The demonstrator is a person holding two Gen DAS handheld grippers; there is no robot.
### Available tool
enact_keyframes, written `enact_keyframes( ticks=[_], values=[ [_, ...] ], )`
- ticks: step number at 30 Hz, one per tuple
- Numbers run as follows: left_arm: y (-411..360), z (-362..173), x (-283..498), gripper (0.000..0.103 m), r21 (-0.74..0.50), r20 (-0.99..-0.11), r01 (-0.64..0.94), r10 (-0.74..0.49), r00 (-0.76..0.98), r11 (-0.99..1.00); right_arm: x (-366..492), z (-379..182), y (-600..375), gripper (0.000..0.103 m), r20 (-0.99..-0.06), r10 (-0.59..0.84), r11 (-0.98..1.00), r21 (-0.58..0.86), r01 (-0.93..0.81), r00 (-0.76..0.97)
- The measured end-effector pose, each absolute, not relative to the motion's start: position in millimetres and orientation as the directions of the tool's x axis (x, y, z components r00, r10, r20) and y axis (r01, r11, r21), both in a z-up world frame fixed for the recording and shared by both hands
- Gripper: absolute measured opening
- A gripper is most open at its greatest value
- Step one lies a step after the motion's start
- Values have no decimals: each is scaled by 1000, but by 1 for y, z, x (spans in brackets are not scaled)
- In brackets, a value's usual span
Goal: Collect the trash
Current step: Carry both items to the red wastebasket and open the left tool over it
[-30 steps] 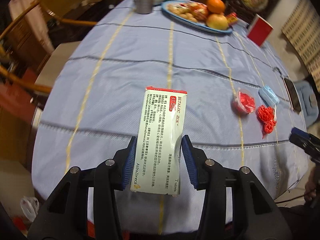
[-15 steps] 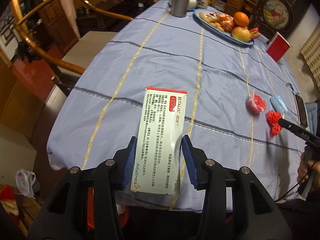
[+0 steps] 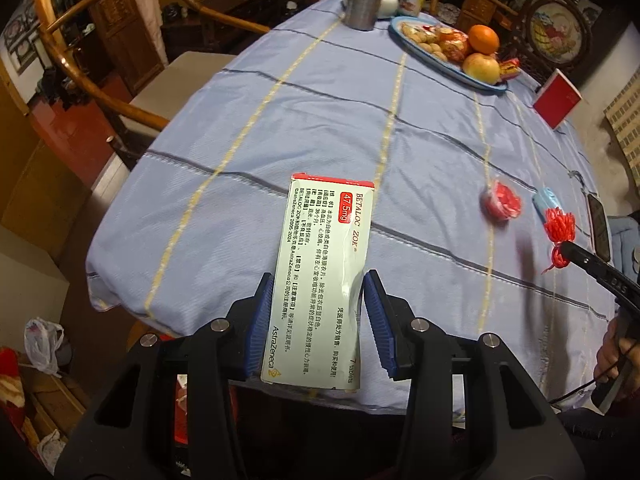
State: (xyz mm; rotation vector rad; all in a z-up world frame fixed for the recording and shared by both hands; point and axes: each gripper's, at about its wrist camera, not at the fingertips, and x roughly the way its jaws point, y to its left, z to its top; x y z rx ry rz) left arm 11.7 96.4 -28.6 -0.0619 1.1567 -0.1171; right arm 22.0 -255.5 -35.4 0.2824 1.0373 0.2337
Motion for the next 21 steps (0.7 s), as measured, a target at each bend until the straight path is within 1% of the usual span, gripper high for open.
enact_keyframes(
  ticks=[7,12,16,21],
  values=[
    [75,-28,10,46,-127,-900,95,-155,407,987,2,-22,-255,29,-809,326,942,322,-95,488],
    [75,-27,4,46,-142,-895,62,-155,417,988,-5,-16,-254,28,-807,337,941,312,-135,486],
    [84,-26,-8,46,-145,-892,-1,-131,432,989,-3,-11,-246,28,-802,364,931,311,-190,474],
    [113,-27,-37,46,-142,-894,-129,-72,442,981,7,-12,-220,28,-799,432,896,327,-300,418]
  ],
)
